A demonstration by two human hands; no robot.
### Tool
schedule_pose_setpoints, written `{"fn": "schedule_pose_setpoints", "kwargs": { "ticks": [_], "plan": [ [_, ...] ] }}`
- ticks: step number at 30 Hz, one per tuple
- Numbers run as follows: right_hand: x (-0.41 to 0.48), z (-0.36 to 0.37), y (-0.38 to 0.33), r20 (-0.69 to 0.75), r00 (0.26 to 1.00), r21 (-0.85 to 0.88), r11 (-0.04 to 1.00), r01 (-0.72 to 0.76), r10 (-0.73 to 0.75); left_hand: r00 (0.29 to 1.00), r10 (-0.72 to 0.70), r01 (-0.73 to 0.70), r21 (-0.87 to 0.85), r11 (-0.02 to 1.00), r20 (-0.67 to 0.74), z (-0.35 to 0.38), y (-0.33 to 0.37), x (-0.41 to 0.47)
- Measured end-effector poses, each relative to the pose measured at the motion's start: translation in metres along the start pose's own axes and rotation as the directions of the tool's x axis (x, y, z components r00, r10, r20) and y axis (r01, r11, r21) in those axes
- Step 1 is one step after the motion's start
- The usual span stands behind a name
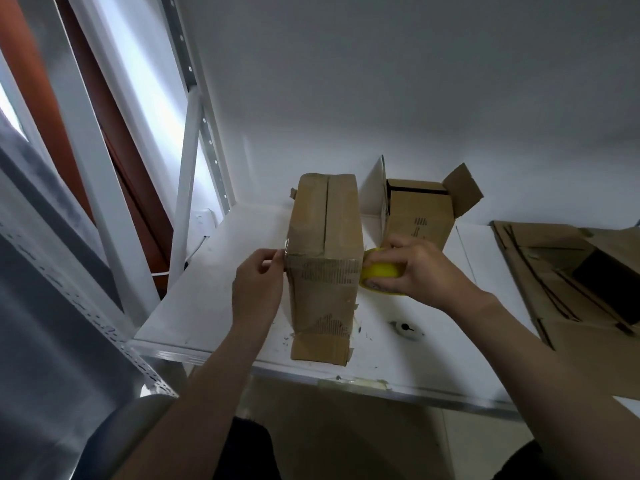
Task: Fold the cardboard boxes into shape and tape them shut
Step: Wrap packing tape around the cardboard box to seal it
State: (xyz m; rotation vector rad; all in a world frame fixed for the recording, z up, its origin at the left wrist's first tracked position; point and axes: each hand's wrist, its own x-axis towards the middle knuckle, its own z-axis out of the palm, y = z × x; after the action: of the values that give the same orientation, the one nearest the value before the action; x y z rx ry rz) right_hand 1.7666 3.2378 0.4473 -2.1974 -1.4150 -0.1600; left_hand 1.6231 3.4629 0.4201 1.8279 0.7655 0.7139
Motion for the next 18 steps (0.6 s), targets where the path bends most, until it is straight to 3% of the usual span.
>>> {"fn": "schedule_pose_setpoints", "kwargs": {
  "ticks": [2,4,7,9,12,14,16,18],
  "plan": [
    [0.004,0.003,0.004,-0.008,1.000,-0.014,1.000,0.004,-0.004,0.999,0.051,-0.053,0.156,0.986,0.015,0.003,0.000,0.005],
    [0.007,0.007,0.007,-0.024,1.000,-0.029,1.000,-0.005,0.005,0.996,0.008,-0.032,0.274,0.961,0.088,0.005,0.002,0.012],
    [0.011,0.011,0.013,-0.068,0.997,-0.033,0.999,-0.029,0.027,0.963,-0.151,0.079,0.300,0.951,0.224,0.004,0.007,0.016],
    [0.012,0.014,0.017,-0.084,0.996,-0.044,0.998,-0.035,0.031,0.972,-0.134,0.060,0.344,0.937,0.195,0.004,0.011,0.017],
    [0.009,0.019,0.024,-0.097,0.992,-0.012,0.997,-0.081,0.080,0.989,0.148,-0.141,0.332,0.933,0.006,0.005,0.018,0.008],
    [0.009,0.019,0.024,-0.099,0.991,0.001,0.996,-0.087,0.087,0.892,0.448,-0.401,0.350,0.847,-0.064,0.005,0.025,-0.003],
    [0.009,0.018,0.021,-0.093,0.991,0.010,0.996,-0.093,0.093,0.777,0.624,-0.607,0.356,0.710,0.080,0.010,0.026,-0.013],
    [0.009,0.015,0.017,-0.066,0.990,0.050,0.991,-0.125,0.128,0.720,0.622,-0.694,0.331,0.639,0.309,0.014,0.030,-0.020]
  ]
}}
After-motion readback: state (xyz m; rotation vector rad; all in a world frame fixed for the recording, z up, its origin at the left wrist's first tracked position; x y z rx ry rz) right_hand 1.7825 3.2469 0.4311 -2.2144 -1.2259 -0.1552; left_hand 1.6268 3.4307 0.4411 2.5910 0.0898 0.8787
